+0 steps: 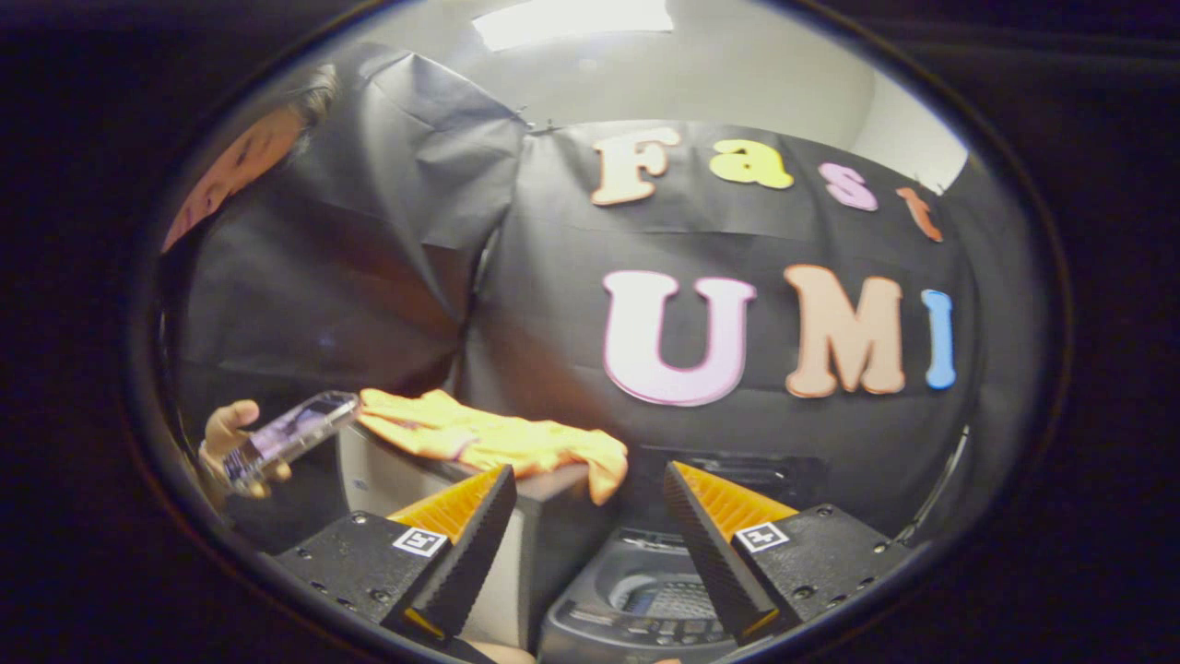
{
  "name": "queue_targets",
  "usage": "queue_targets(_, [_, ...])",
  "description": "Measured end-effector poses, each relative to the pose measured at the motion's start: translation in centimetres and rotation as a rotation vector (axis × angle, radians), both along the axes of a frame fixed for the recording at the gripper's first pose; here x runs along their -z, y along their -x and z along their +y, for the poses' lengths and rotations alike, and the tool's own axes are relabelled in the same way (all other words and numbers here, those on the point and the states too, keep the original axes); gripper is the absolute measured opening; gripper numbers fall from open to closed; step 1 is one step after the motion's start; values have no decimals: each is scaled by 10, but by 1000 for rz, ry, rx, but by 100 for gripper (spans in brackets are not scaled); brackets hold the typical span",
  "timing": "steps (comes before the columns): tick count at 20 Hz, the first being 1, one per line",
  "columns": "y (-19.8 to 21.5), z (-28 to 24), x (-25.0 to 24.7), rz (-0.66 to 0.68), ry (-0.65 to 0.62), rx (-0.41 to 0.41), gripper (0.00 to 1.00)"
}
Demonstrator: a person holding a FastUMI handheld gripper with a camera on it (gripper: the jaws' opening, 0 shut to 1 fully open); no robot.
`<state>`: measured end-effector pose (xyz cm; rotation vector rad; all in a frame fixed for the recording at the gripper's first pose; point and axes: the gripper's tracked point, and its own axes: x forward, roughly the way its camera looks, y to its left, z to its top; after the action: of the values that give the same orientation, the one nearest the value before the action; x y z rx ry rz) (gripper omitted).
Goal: Put the clothes into the washing machine and then close the washing machine lid.
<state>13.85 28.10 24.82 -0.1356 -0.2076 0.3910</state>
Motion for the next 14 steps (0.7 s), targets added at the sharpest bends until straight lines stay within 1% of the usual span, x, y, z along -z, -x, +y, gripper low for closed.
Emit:
queue_targets(2, [-15, 38, -15, 6, 7, -61, 97])
queue_targets(4, [-36, 69, -28, 30, 8, -99, 97])
queue_targets(7, [-68, 104, -33, 90, 27, -148, 97])
queue_targets(9, [-95, 124, -34, 149, 52, -167, 97])
queue_targets(14, [-147, 161, -12, 362, 43, -211, 97])
